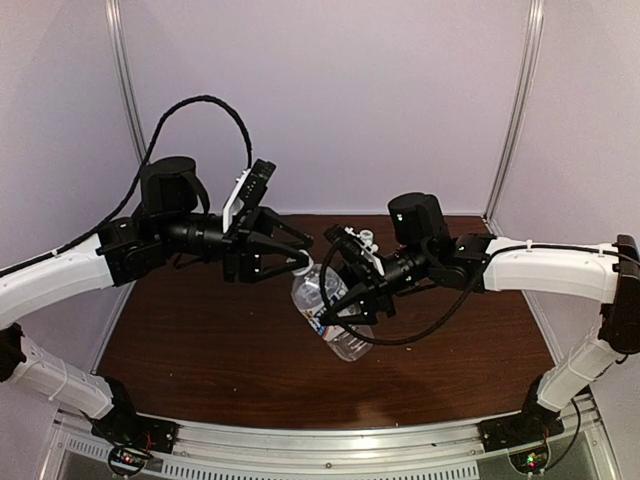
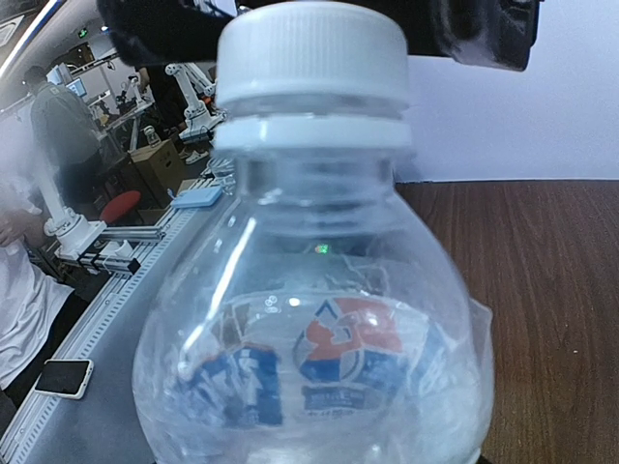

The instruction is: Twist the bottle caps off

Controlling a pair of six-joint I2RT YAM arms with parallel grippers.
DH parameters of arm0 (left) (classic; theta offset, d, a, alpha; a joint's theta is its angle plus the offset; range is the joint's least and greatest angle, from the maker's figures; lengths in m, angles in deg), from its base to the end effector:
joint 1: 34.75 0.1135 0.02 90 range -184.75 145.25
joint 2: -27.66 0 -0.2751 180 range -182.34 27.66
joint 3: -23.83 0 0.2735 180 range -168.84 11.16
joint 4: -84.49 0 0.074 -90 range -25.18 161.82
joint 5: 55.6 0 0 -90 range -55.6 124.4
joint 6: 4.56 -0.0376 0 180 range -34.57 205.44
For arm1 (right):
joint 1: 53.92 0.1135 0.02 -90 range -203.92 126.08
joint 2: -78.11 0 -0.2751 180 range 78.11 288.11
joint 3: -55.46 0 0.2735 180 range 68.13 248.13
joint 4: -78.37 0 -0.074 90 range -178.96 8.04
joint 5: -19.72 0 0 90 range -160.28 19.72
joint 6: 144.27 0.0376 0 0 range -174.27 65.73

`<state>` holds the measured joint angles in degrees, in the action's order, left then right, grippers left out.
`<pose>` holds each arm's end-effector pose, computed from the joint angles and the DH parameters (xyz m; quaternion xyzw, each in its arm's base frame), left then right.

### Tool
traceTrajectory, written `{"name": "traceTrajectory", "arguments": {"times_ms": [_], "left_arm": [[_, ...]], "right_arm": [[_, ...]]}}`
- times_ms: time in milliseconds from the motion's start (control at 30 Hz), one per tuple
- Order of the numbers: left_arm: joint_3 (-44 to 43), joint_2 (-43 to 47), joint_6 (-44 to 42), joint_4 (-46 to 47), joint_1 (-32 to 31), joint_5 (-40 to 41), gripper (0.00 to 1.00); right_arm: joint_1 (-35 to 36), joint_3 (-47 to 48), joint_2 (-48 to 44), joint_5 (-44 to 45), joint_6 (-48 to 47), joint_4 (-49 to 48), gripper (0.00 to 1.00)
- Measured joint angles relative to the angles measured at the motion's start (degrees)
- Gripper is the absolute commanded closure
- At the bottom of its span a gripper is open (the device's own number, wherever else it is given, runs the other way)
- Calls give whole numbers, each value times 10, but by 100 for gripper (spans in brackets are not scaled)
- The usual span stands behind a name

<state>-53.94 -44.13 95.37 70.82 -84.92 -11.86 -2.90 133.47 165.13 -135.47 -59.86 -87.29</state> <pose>0.1746 -0.2517 0.3899 0.4809 0.5612 -0.5591 0.3757 0.1988 0.3000 0.3098 -0.5944 0.4795 0.5939 0.2531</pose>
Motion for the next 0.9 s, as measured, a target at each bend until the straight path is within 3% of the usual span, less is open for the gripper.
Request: {"name": "traceTrajectory", "arguments": {"times_ms": [267,667,900], "left_arm": [[13,0,7,6,0,-2,61],[18,0,20,12,2,11,91],[0,-3,104,-24,6,156,100]], "right_arm": [[0,0,0,0,0,0,53],[-2,0,-1,25,8,-2,56],[-4,1,-7,167,9,-12,56]]}}
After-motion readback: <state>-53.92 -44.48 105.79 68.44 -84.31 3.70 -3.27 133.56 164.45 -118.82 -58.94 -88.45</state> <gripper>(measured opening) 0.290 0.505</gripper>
